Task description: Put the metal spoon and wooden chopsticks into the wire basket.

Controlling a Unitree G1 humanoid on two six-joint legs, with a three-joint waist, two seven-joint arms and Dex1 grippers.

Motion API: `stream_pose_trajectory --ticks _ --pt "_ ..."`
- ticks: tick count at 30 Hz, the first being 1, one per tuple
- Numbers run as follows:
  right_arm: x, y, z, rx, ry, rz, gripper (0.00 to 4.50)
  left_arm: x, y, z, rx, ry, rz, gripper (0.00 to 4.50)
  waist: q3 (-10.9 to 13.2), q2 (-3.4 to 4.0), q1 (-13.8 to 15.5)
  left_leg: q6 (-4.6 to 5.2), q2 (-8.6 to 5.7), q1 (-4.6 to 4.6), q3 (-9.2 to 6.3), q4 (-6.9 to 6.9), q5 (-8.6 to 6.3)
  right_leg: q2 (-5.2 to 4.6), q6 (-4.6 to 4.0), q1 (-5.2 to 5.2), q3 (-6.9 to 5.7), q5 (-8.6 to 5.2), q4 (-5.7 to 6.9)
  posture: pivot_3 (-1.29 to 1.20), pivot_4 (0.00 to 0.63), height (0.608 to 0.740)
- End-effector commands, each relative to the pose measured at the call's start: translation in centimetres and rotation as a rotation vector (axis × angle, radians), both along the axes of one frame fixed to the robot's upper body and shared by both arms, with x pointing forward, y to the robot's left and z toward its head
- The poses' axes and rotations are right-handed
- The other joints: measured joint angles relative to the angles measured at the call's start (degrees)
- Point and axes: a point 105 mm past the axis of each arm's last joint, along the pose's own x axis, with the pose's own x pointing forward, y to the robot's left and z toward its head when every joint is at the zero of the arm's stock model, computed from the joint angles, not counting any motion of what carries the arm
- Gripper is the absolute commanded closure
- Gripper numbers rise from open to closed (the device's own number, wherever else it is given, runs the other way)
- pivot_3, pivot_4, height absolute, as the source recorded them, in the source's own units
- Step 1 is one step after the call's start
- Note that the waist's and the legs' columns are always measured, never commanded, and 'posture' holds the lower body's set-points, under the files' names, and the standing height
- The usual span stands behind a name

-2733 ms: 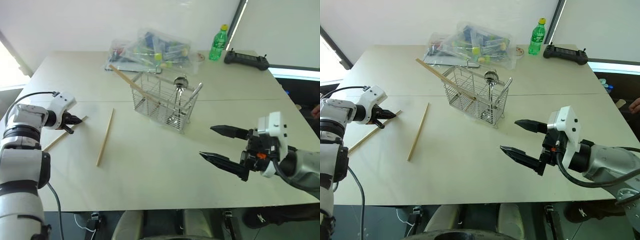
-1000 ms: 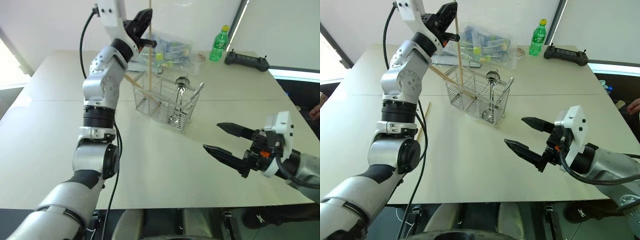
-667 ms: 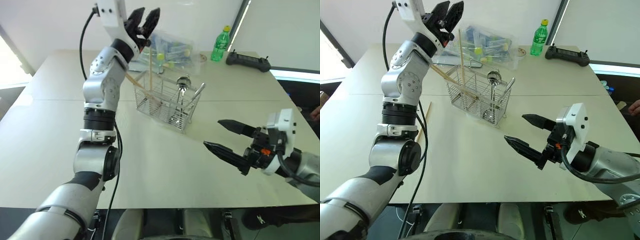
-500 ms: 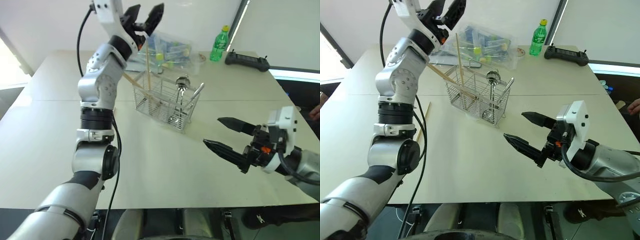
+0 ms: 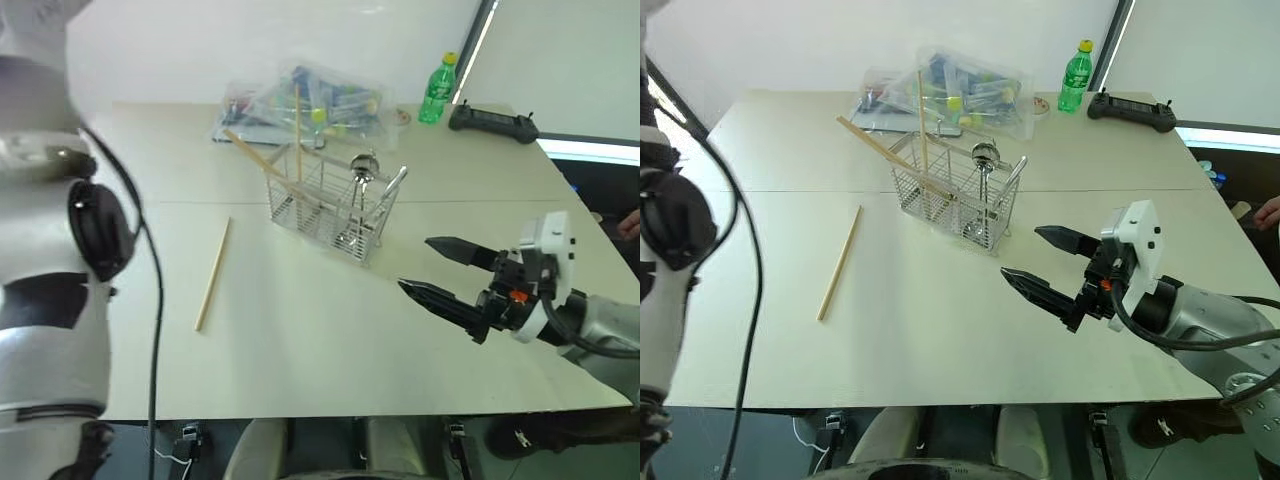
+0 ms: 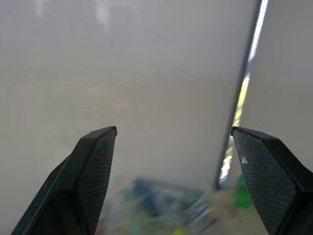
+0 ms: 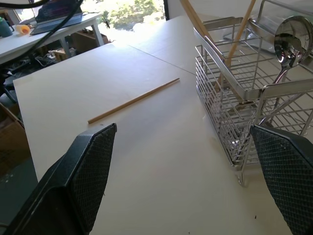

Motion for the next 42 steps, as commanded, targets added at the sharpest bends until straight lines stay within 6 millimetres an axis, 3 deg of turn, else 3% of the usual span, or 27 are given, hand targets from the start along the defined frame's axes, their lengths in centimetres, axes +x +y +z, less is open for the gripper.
stream_pose_trajectory --ticks 1,5,7,12,18,24,28,42 --pt "-0.4 0.2 0.4 -0.015 -0.035 0.026 0.0 1.1 2.3 -4.2 0.076 0.163 0.09 0.55 0.0 -0.05 0.0 0.0 0.06 -0.03 -0.05 -0.01 0.0 0.01 0.0 -0.01 -0.03 0.0 -0.03 0.0 0.15 0.725" --pt "-0.9 0.1 0.1 -0.044 -0.029 0.038 0.0 1.2 4.6 -8.4 0.056 0.335 0.149 0.55 0.2 -0.25 -0.2 0.0 0.08 -0.5 -0.17 -0.02 0.0 -0.01 -0.01 -0.46 -0.02 0.03 -0.06 0.0 0.15 0.725" --pt "-1.0 0.0 0.0 -0.047 -0.028 0.037 0.0 1.2 5.0 -10.4 0.071 0.404 0.142 0.55 0.2 -0.26 -0.3 0.0 -0.03 -0.92 -0.12 0.02 0.02 -0.02 -0.21 -0.91 0.0 0.19 0.03 0.0 0.15 0.725" --pt "-0.7 0.5 -0.2 -0.024 -0.037 0.029 0.0 1.3 5.6 -16.0 0.082 0.577 0.175 0.55 0.2 -0.24 -0.2 0.02 -0.09 -0.9 -0.07 -0.07 0.0 -0.01 -0.21 -0.95 0.0 0.18 0.07 0.0 0.15 0.725" --pt "-0.8 1.7 -0.6 0.005 -0.047 0.041 0.0 0.7 3.5 -22.2 0.139 0.799 0.145 0.55 0.2 -0.27 -0.1 -0.01 0.0 -0.85 -0.1 0.06 0.01 0.0 -0.2 -0.86 -0.01 0.17 0.09 0.0 0.15 0.725" --pt "-0.7 2.0 -0.3 0.023 -0.061 0.054 0.0 0.0 -0.1 -23.5 0.173 0.887 0.058 0.55 0.2 -0.28 -0.2 -0.01 0.01 -0.89 -0.11 0.25 0.01 -0.01 -0.22 -0.79 -0.01 0.19 0.11 0.0 0.15 0.725" --pt "-0.5 2.2 -0.2 0.028 -0.065 0.058 0.0 0.0 -1.4 -24.3 0.173 0.905 0.052 0.55 0.2 -0.25 -0.2 -0.01 0.01 -0.87 -0.12 0.21 0.01 -0.01 -0.22 -0.81 -0.01 0.19 0.12 0.0 0.15 0.725" --pt "-0.2 1.6 0.1 0.041 -0.075 0.018 0.0 -1.7 -2.0 -28.5 0.151 1.054 0.063 0.55 0.1 -0.23 -0.1 -0.01 0.0 -0.85 -0.12 0.23 0.01 -0.01 -0.23 -0.78 0.0 0.2 0.14 0.0 0.15 0.725"
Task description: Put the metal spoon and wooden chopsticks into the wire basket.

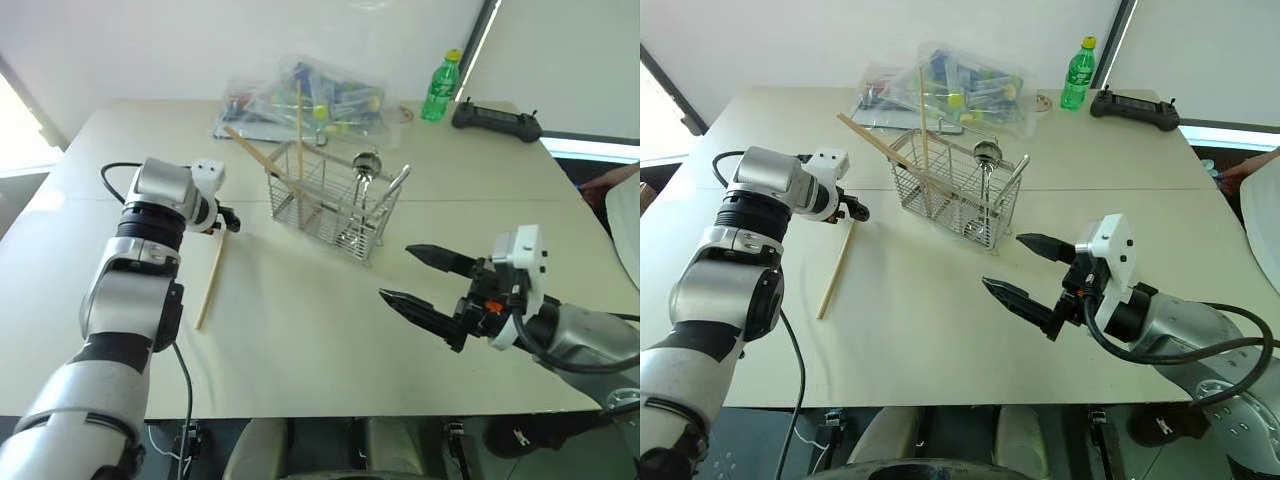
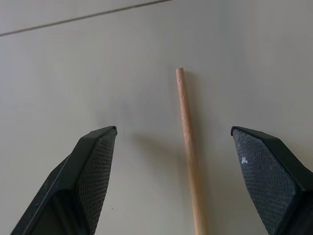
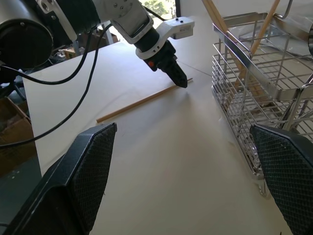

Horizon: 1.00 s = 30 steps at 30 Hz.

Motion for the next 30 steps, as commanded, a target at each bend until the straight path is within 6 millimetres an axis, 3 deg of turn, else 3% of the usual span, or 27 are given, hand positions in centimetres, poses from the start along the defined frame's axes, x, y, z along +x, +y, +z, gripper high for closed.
stream_pose_trajectory --ticks 1,3,9,16,20,24,27,30 --pt "0.0 -0.1 1.1 0.024 -0.055 -0.007 0.0 -0.2 -0.9 -0.1 -0.035 0.007 -0.014 0.79 0.0 0.01 0.0 0.0 0.0 0.0 0.0 0.0 0.0 -0.01 0.0 0.01 0.0 0.0 0.0 0.0 0.15 0.725" --pt "0.1 -0.1 1.1 0.023 -0.056 -0.008 0.0 -0.4 -1.3 -0.3 -0.055 0.02 -0.017 1.43 0.0 0.04 0.0 0.0 0.0 0.0 0.0 0.0 0.0 -0.01 0.0 0.01 0.0 0.0 0.0 0.0 0.15 0.725" --pt "0.0 -0.1 1.0 0.02 -0.053 -0.008 0.0 -0.5 -1.9 -0.1 -0.084 0.033 -0.012 4.46 -0.1 0.11 0.0 0.0 0.0 0.03 0.0 0.0 0.0 0.0 0.0 0.03 0.0 0.0 0.01 0.0 0.15 0.725" --pt "-0.2 -0.1 0.8 0.014 -0.041 -0.001 0.0 -0.3 -1.5 0.3 -0.102 0.023 0.026 4.46 -0.1 0.12 0.0 0.0 0.0 0.03 0.0 0.0 0.0 -0.01 0.0 0.03 0.0 0.0 0.0 0.0 0.15 0.725" --pt "-0.2 -0.3 0.6 0.008 -0.031 -0.004 0.0 0.8 -0.5 2.0 -0.134 -0.062 0.081 4.46 -0.1 0.11 0.0 0.0 -0.01 0.03 0.0 0.01 0.0 0.0 0.0 0.03 0.0 0.0 0.01 0.0 0.15 0.725" --pt "-0.3 -0.6 0.5 -0.004 -0.017 -0.008 0.0 3.2 2.5 6.9 -0.161 -0.335 0.169 4.46 -0.1 0.06 -0.1 -0.01 0.0 0.03 0.0 0.01 0.0 0.0 0.01 0.01 0.0 0.0 0.01 0.0 0.15 0.725" --pt "-0.4 -1.0 0.3 -0.021 -0.005 -0.012 0.0 4.3 4.5 12.3 -0.208 -0.588 0.214 4.46 0.0 0.04 -0.1 -0.01 0.01 0.01 0.01 -0.02 0.0 0.0 0.0 -0.06 0.0 0.0 -0.01 0.0 0.15 0.725" --pt "-0.7 -1.3 0.2 -0.039 0.009 -0.009 0.0 4.1 6.1 19.0 -0.3 -0.865 0.212 4.46 0.0 0.03 0.0 -0.02 0.0 0.0 0.03 -0.04 -0.01 -0.05 0.0 -0.04 0.0 0.0 -0.03 0.0 0.15 0.725"
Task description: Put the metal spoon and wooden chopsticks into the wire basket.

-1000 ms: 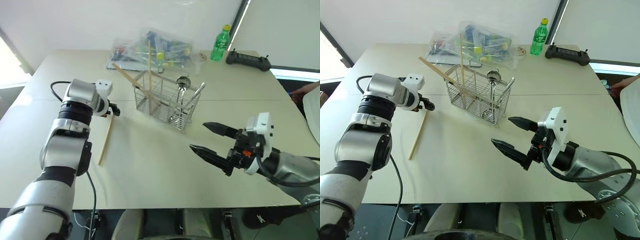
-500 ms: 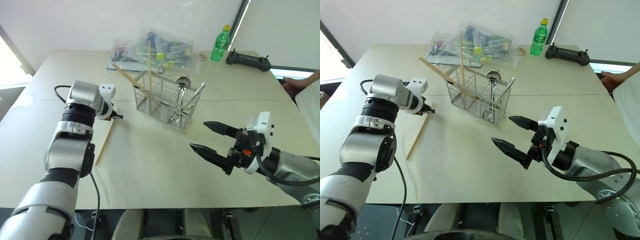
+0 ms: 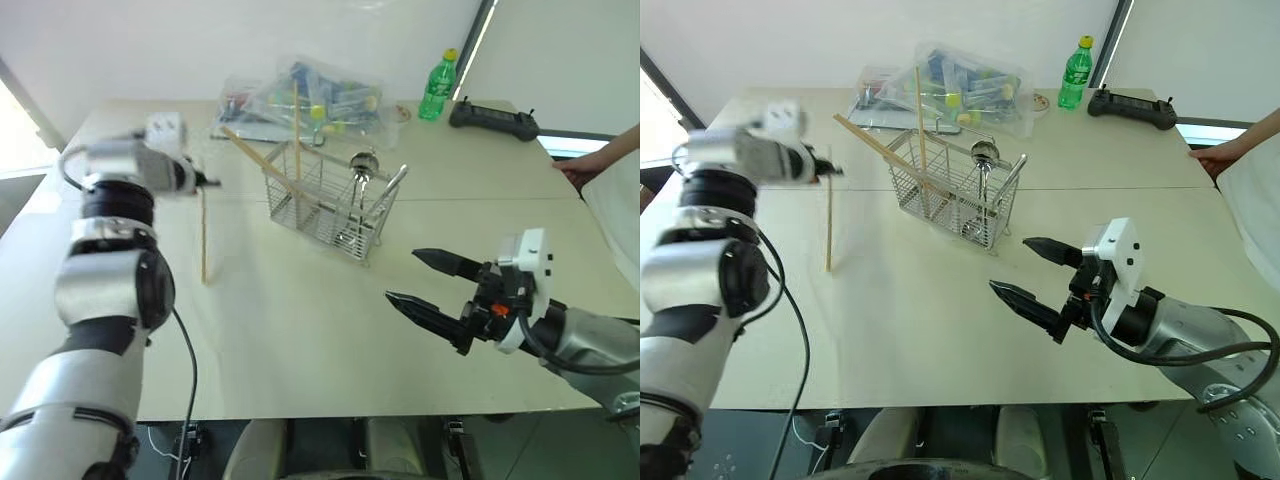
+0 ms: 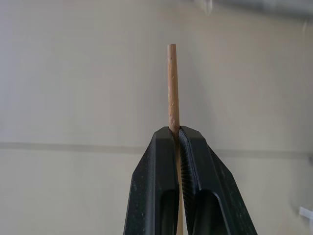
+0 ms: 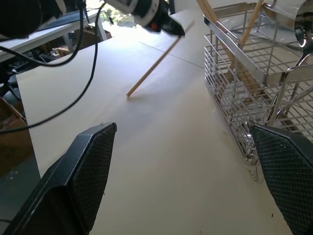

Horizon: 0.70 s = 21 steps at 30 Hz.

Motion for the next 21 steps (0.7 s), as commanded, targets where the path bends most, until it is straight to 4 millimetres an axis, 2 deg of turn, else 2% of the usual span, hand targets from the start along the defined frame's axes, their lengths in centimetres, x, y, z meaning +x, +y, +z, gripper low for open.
stream_pose_trajectory --ticks 1,3,6,9,12,16,21 --pt "-0.4 -0.3 0.7 -0.019 -0.02 0.008 0.0 -0.6 1.4 9.8 -0.089 -0.399 -0.007 4.46 0.0 -0.01 0.0 0.0 0.0 0.0 0.01 0.0 0.0 0.0 0.0 0.0 0.0 0.0 -0.01 0.0 0.15 0.725" --pt "-0.6 -0.5 0.6 -0.028 -0.012 0.008 0.0 -1.7 1.7 14.0 -0.123 -0.576 -0.034 4.46 0.0 -0.02 0.1 0.0 0.0 -0.02 0.02 0.01 0.0 0.0 0.0 0.02 0.0 0.0 -0.04 0.0 0.15 0.725" --pt "-0.6 -0.7 0.6 -0.024 -0.005 0.003 0.0 -3.9 0.6 19.7 -0.17 -0.815 -0.141 4.46 0.0 -0.03 0.1 0.0 -0.01 -0.02 0.01 0.02 0.0 -0.01 0.01 0.06 -0.02 0.0 -0.05 0.0 0.15 0.725" --pt "-0.5 -0.8 0.9 -0.015 -0.004 0.004 0.0 -5.6 -1.7 23.1 -0.186 -0.976 -0.264 4.46 0.0 -0.03 0.1 0.0 -0.01 0.0 0.02 0.08 0.0 -0.01 0.04 0.13 -0.02 0.02 -0.04 0.0 0.15 0.725" --pt "-0.4 -0.8 0.7 -0.023 0.003 0.004 0.0 -5.6 -4.3 23.6 -0.25 -1.0 -0.341 4.46 0.0 -0.01 0.1 0.0 0.0 0.11 -0.01 0.16 0.0 -0.01 0.07 0.31 -0.02 0.03 -0.05 0.0 0.15 0.725" --pt "-0.7 -0.7 0.2 -0.044 0.018 0.006 0.0 -5.4 -8.6 22.3 -0.248 -0.975 -0.48 4.46 0.0 -0.01 0.0 0.01 0.01 0.22 -0.01 0.14 0.0 -0.01 0.26 0.4 -0.02 -0.09 -0.06 0.0 0.15 0.725" --pt "-0.9 -1.0 0.2 -0.04 0.019 -0.013 0.0 -4.7 -11.8 19.9 -0.266 -0.894 -0.56 4.46 0.0 0.0 -0.3 0.03 0.0 0.19 0.02 0.1 -0.01 0.02 0.07 0.32 0.01 0.03 -0.04 0.0 0.15 0.725"
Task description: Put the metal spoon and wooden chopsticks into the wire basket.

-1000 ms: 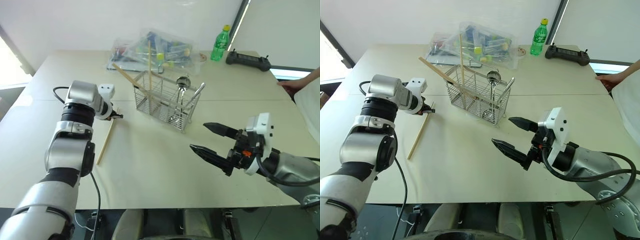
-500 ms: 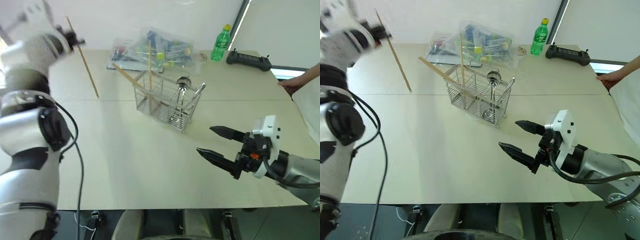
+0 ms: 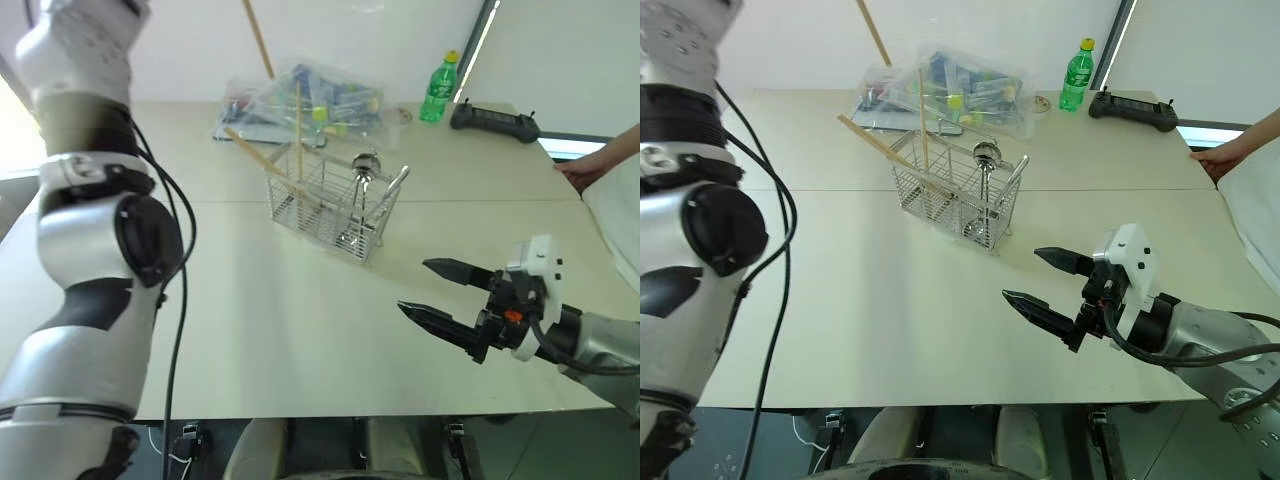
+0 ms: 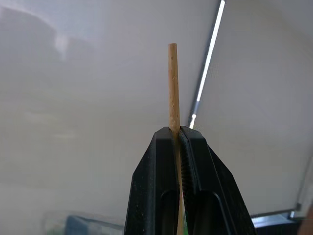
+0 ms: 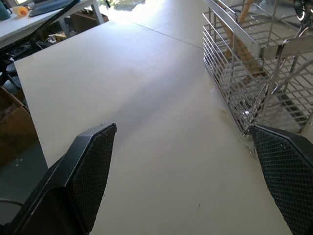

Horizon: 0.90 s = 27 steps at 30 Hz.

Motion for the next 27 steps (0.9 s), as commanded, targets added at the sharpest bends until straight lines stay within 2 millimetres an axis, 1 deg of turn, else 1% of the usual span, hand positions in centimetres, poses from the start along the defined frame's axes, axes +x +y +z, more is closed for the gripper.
stream_pose_trajectory --ticks 1,4,7,11,13,14,18,20,21,24,25,27 --pt "-0.4 0.1 0.9 -0.004 -0.048 0.001 0.0 -1.0 -1.3 0.4 0.041 -0.042 -0.026 4.46 0.0 0.01 -0.1 0.0 0.0 0.0 0.0 -0.01 0.0 0.01 0.0 -0.01 0.0 0.0 0.0 0.0 0.15 0.725" --pt "-0.4 0.1 1.0 0.008 -0.052 -0.011 0.0 -0.6 -2.6 -1.7 0.116 -0.031 -0.025 4.46 0.0 0.02 0.1 0.0 0.0 0.03 0.01 -0.01 0.0 0.02 -0.01 0.0 0.01 0.0 0.02 0.0 0.15 0.725" --pt "-0.4 0.2 1.0 0.01 -0.056 -0.018 0.0 -0.3 -3.8 -3.9 0.154 0.017 -0.051 4.46 0.0 0.02 0.3 0.0 0.0 0.03 0.0 0.04 0.0 0.02 -0.01 0.05 0.01 0.0 0.01 0.0 0.15 0.725" --pt "-0.4 0.2 1.1 0.013 -0.06 -0.026 0.0 -0.3 -4.7 -5.6 0.193 0.046 -0.065 4.46 0.0 0.01 0.3 0.0 0.0 -0.01 -0.02 0.05 0.0 0.02 -0.01 0.04 0.01 0.0 -0.01 0.0 0.15 0.725" --pt "-0.3 0.2 1.2 0.018 -0.062 -0.029 0.0 -0.4 -5.4 -7.0 0.216 0.07 -0.082 3.79 0.0 0.01 0.3 0.01 0.0 -0.03 -0.03 0.04 0.0 0.01 -0.01 0.03 0.0 0.0 -0.02 0.0 0.15 0.725" --pt "-0.2 0.2 1.3 0.019 -0.063 -0.029 0.0 -0.5 -5.6 -7.4 0.224 0.075 -0.088 3.49 0.0 0.03 0.3 0.01 0.0 -0.02 -0.03 0.03 0.0 0.01 -0.01 0.04 0.0 0.0 -0.03 0.0 0.15 0.725" --pt "-0.1 0.2 1.4 0.024 -0.066 -0.03 0.0 -0.9 -5.9 -8.2 0.191 0.108 -0.126 1.5 0.0 0.01 0.3 0.01 0.0 -0.02 -0.03 0.04 0.0 0.02 -0.01 0.04 0.0 0.0 -0.04 0.0 0.15 0.725" --pt "0.0 0.3 1.4 0.025 -0.066 -0.028 0.0 -1.2 -6.0 -8.3 0.173 0.115 -0.14 0.42 0.0 0.02 0.2 0.01 0.0 -0.02 -0.03 0.04 0.0 0.02 -0.01 0.04 0.0 0.0 -0.04 0.0 0.15 0.725" --pt "0.0 0.3 1.4 0.025 -0.066 -0.027 0.0 -1.3 -5.9 -8.3 0.162 0.118 -0.145 0.04 0.0 0.02 0.3 0.01 0.01 -0.02 -0.03 0.04 0.0 0.02 -0.01 0.04 0.0 0.0 -0.04 0.0 0.15 0.725" --pt "0.2 0.3 1.4 0.024 -0.068 -0.023 0.0 -1.9 -5.6 -7.3 0.13 0.099 -0.154 0.04 0.0 0.02 0.3 0.01 0.01 -0.02 -0.03 0.03 0.0 0.02 -0.01 0.04 0.0 0.0 -0.05 0.0 0.15 0.725" --pt "0.2 0.3 1.4 0.024 -0.069 -0.022 0.0 -2.2 -5.4 -6.7 0.122 0.082 -0.16 0.04 0.0 0.02 0.3 0.01 0.01 -0.02 -0.03 0.03 0.0 0.02 -0.01 0.04 0.0 0.0 -0.05 0.0 0.15 0.725" --pt "0.3 0.3 1.4 0.021 -0.071 -0.018 0.0 -2.9 -4.7 -4.8 0.131 0.019 -0.159 0.04 0.0 0.02 0.3 0.01 0.0 -0.02 -0.03 0.04 0.0 0.02 -0.01 0.04 0.0 0.0 -0.05 0.0 0.15 0.725"
